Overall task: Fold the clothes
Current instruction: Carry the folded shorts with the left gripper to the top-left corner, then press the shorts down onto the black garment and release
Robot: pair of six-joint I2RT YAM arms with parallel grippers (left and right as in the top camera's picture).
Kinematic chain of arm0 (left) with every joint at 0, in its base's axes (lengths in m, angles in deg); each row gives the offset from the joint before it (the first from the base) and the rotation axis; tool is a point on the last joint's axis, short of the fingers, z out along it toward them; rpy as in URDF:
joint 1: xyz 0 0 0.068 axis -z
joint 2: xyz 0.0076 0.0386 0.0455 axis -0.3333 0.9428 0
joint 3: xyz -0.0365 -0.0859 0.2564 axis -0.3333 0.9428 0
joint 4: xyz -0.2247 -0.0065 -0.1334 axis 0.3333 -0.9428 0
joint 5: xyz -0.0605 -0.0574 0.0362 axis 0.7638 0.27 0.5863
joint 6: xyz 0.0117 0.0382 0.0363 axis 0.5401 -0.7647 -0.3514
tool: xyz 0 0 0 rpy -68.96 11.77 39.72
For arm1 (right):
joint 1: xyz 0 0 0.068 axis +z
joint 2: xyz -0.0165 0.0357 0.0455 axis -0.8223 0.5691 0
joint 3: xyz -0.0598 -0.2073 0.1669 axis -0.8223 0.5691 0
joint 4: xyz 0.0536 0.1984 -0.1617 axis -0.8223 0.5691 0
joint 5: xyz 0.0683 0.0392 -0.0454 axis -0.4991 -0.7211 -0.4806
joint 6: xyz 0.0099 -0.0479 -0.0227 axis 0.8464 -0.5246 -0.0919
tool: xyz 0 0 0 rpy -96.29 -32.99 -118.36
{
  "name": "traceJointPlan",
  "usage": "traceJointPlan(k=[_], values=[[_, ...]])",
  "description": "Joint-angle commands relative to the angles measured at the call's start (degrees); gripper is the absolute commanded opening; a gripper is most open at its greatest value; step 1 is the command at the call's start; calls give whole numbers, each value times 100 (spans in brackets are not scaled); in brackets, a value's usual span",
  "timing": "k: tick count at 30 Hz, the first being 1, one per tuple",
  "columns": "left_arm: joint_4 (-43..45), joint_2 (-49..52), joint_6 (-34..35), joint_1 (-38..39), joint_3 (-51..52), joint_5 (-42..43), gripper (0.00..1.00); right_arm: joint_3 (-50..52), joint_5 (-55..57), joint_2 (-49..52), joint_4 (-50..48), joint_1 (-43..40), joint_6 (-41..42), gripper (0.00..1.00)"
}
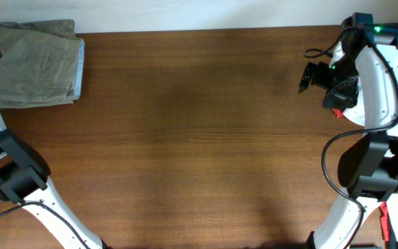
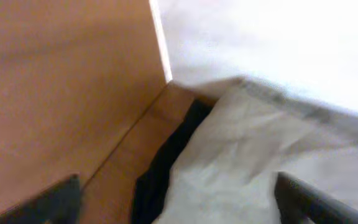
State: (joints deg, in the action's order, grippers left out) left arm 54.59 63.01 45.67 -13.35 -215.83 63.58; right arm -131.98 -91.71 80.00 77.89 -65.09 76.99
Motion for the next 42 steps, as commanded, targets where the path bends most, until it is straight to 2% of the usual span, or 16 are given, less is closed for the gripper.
traceJointPlan(k=[1, 6, 9, 11, 14, 18, 23, 26, 30, 34, 35, 36, 38, 39, 42], values=[[72, -466, 752, 50, -149, 1040, 1, -105, 70, -24, 17, -37, 4, 99], [848, 358, 763, 710, -149, 938, 1, -105, 72, -24, 17, -37, 4, 99], [1088, 1276, 739, 925, -149, -118, 1, -105, 72, -24, 15, -37, 4, 99], [1045, 1578, 739, 822, -149, -321, 1, -105, 72, -24, 15, -37, 4, 99], [734, 1633, 717, 634, -256, -319, 1, -105, 70, -24, 17, -37, 4, 99], [-90, 1423, 743, 584, -1729, 11, 1, -105, 72, -24, 15, -37, 4, 99], [-297, 1366, 763, 575, -1753, 136, 3, -105, 72, -24, 15, -37, 4, 99], [-280, 1858, 717, 540, -1711, -400, 3, -105, 72, -24, 17, -37, 4, 99], [-752, 2227, 721, 219, -1711, -835, 3, -105, 72, -24, 15, -37, 4, 99], [-828, 1847, 721, 81, -1731, -787, 4, -105, 72, -24, 15, -37, 4, 99], [-780, 1648, 723, 122, -1731, -538, 4, -105, 72, -24, 15, -37, 7, 99], [-680, 1453, 763, 175, -1735, -24, 9, -105, 72, -24, 15, -37, 4, 99], [-505, 1209, 1130, 293, -1735, 778, 11, -105, 72, -24, 15, -37, 4, 99], [-492, 1182, 1344, 393, -1735, 944, 11, -105, 72, -24, 15, -37, 4, 99], [-586, 1300, 1338, 942, -1589, 1036, 9, -105, 72, -24, 15, -37, 4, 99]])
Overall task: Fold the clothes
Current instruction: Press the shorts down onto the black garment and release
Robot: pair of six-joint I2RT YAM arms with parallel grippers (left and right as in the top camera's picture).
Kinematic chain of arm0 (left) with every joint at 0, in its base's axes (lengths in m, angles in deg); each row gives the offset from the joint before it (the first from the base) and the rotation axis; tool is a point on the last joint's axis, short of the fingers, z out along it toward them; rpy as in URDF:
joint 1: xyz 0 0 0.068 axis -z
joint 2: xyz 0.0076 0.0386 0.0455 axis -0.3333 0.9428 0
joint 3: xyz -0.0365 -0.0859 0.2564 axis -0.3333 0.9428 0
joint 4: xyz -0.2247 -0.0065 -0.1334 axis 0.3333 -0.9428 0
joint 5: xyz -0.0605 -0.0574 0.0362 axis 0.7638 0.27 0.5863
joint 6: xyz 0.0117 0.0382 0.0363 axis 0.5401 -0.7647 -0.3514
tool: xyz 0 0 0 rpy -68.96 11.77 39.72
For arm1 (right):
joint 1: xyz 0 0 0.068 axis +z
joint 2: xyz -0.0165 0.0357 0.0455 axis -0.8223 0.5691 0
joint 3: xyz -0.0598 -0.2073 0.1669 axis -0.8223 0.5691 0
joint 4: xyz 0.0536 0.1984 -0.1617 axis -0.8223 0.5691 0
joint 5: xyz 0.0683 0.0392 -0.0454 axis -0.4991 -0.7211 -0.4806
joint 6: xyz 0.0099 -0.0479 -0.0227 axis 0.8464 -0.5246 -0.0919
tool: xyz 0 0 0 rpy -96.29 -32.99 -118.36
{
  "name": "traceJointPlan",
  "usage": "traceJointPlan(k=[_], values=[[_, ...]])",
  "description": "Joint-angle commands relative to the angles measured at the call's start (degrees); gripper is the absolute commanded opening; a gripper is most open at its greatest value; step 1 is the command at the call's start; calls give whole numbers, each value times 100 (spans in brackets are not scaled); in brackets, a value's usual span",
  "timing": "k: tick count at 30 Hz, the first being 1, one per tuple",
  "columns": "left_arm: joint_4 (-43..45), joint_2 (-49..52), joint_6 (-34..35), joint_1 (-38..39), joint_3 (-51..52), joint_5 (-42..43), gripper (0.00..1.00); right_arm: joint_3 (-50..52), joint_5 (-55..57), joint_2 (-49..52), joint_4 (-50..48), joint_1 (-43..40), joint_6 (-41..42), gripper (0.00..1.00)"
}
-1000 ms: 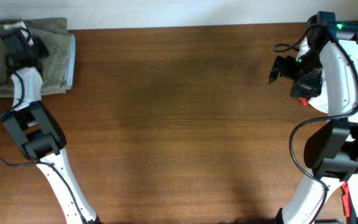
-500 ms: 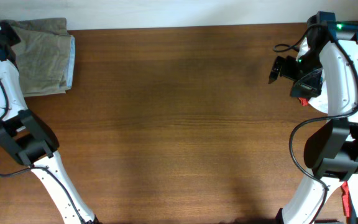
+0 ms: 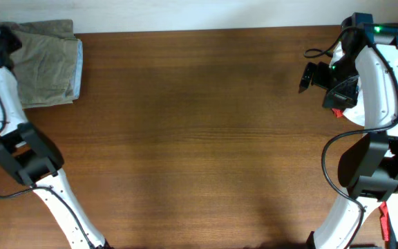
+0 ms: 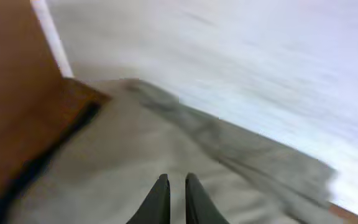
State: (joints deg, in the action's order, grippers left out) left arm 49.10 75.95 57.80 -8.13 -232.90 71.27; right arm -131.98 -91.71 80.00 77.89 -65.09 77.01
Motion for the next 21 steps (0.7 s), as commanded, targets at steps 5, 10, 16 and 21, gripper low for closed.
traceJointPlan(k=[5, 10, 16, 21], values=[[321, 752, 120, 970, 271, 162, 9, -105, 72, -24, 17, -37, 2, 99], [33, 787, 39, 990, 144, 22, 14, -105, 72, -24, 15, -37, 2, 99], [-765, -1134, 39, 997, -55, 382, 99, -105, 72, -24, 17, -37, 2, 99], [-4387, -3373, 39, 992, -55, 1217, 99, -105, 72, -24, 15, -37, 2, 99]])
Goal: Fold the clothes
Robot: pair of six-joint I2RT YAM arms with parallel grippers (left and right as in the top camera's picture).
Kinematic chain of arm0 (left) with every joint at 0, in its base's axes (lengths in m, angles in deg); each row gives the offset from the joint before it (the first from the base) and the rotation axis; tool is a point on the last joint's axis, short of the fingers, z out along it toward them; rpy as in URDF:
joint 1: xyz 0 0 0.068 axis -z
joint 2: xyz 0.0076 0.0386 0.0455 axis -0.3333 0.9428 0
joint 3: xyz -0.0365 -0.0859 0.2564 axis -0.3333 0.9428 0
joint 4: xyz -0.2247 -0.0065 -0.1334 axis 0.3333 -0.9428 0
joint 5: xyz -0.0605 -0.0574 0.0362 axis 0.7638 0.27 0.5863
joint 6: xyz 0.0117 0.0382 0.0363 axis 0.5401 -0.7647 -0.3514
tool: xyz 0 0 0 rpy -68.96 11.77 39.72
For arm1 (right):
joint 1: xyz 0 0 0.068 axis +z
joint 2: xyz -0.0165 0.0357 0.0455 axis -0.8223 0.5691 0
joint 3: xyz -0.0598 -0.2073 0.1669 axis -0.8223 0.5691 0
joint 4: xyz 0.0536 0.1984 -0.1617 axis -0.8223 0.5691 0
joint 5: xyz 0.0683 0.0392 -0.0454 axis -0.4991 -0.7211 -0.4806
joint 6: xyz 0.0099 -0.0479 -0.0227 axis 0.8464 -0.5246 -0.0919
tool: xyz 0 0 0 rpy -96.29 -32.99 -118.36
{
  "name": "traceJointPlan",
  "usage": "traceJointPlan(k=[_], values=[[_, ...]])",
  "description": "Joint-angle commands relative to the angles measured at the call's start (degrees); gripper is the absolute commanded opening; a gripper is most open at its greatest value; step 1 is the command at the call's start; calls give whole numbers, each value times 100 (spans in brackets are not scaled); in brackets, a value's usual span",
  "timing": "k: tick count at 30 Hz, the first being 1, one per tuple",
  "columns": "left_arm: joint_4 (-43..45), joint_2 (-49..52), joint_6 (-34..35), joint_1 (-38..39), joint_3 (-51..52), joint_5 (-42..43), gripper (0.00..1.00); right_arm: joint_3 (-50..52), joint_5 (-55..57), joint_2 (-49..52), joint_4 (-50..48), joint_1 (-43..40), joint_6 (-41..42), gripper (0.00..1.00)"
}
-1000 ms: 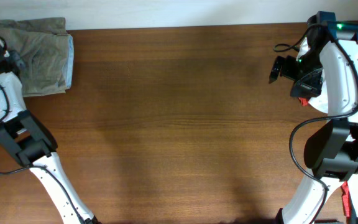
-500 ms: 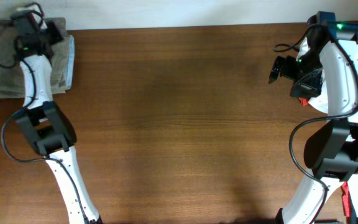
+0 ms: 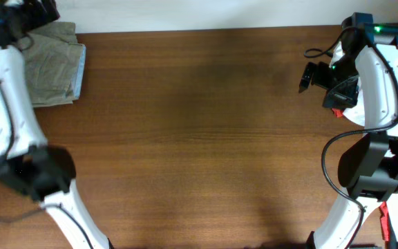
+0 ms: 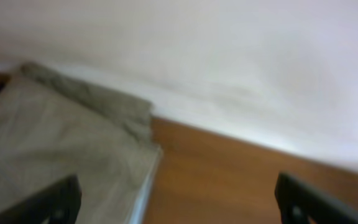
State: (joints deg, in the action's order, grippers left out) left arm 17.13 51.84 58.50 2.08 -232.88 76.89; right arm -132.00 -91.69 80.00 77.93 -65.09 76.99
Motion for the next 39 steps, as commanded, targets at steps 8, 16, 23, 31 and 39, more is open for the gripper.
traceJointPlan(k=[8, 16, 23, 31, 39], values=[[-4155, -4061, -76, 26, 387, 822, 99, -103, 70, -24, 13, -37, 7, 99], [-4092, -6959, -31, 24, 481, 463, 99, -103, 70, -24, 13, -37, 4, 99], [-3311, -7462, -79, 354, 2133, 767, 99, -103, 70, -24, 11, -37, 4, 99], [3108, -11169, -400, 1580, 10566, -872, 99, -103, 70, -24, 11, -37, 4, 99], [4623, -12769, -420, 2138, 13154, -2232, 99, -103, 70, -24, 11, -37, 4, 99]])
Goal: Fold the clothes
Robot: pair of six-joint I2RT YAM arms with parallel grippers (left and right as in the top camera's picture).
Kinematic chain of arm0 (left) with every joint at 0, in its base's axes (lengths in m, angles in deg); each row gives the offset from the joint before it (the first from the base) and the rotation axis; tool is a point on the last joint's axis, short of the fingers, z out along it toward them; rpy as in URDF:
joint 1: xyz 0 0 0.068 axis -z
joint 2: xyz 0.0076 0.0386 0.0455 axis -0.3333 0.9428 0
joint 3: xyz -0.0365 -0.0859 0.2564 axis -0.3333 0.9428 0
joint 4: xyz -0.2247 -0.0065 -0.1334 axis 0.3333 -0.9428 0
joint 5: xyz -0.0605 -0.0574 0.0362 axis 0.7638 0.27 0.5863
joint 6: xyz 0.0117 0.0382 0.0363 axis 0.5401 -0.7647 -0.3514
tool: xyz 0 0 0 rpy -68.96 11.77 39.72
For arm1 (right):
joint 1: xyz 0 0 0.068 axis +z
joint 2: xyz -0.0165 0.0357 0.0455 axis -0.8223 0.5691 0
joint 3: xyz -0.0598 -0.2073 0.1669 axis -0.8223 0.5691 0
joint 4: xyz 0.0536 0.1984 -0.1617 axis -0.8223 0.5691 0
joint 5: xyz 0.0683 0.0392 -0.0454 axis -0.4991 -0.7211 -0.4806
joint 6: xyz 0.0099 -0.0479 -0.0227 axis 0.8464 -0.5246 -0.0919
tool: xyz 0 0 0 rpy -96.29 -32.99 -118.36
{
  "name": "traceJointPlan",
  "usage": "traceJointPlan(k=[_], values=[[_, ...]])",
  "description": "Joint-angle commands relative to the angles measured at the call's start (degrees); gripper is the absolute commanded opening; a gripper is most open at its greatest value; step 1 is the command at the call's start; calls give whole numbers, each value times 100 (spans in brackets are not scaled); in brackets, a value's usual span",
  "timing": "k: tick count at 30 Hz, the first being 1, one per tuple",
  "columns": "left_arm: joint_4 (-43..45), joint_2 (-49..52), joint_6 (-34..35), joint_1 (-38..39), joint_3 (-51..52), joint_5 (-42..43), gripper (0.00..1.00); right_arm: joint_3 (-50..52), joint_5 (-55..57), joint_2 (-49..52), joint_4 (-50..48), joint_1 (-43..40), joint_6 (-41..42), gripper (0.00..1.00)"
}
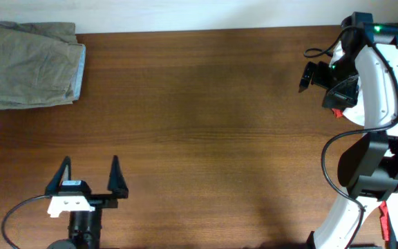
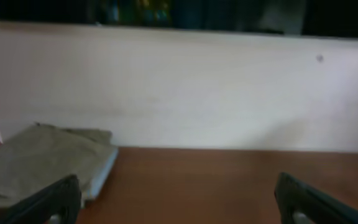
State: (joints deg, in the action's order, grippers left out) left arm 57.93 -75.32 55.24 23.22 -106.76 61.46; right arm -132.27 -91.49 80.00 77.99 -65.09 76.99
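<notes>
A folded stack of clothes, an olive garment on top with a light blue edge showing on its right side, lies in the far left corner of the wooden table. My left gripper is open at the near left edge, far from the stack and pointing toward it, with nothing between its fingers. In the left wrist view the stack lies far ahead at the left, and the fingertips stand wide apart. My right gripper hangs at the far right; its jaws are not clear.
A white wall runs behind the table's far edge. The right arm's body and cables fill the right side.
My left arm was stretched to the far left corner with its open gripper at the stack. Now it is back at the near left edge, still open, and the whole stack shows. The right arm is unchanged.
My left gripper was open at the stack's left edge. Then it was shut over the olive garment. Then it was open at the stack's far side. Now it sits at the near edge, with the stack folded in the corner.
</notes>
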Motion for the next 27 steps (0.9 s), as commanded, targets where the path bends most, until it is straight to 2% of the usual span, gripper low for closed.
traceJointPlan(k=[1, 2, 5, 9, 11, 13, 27], values=[[1191, -55, -94, 22, 1005, -756, 99, -76, 50, -24, 7, -37, 4, 99], [1840, -55, -92, 24, 1421, -748, 99, -76, 50, -24, 4, -37, 4, 99], [2658, -57, -96, 28, 2074, -619, 99, -76, 50, -24, 7, -37, 4, 99], [1537, -59, -271, 20, 2065, -483, 99, -76, 50, -24, 4, -37, 4, 99], [973, -59, -549, -92, 2065, 0, 99, -76, 50, -24, 4, -37, 4, 99], [957, -59, -745, -184, 2065, 304, 99, -76, 50, -24, 4, -37, 4, 99], [960, -52, -743, -190, 2063, 291, 99, -76, 50, -11, 4, -37, 4, 99]])
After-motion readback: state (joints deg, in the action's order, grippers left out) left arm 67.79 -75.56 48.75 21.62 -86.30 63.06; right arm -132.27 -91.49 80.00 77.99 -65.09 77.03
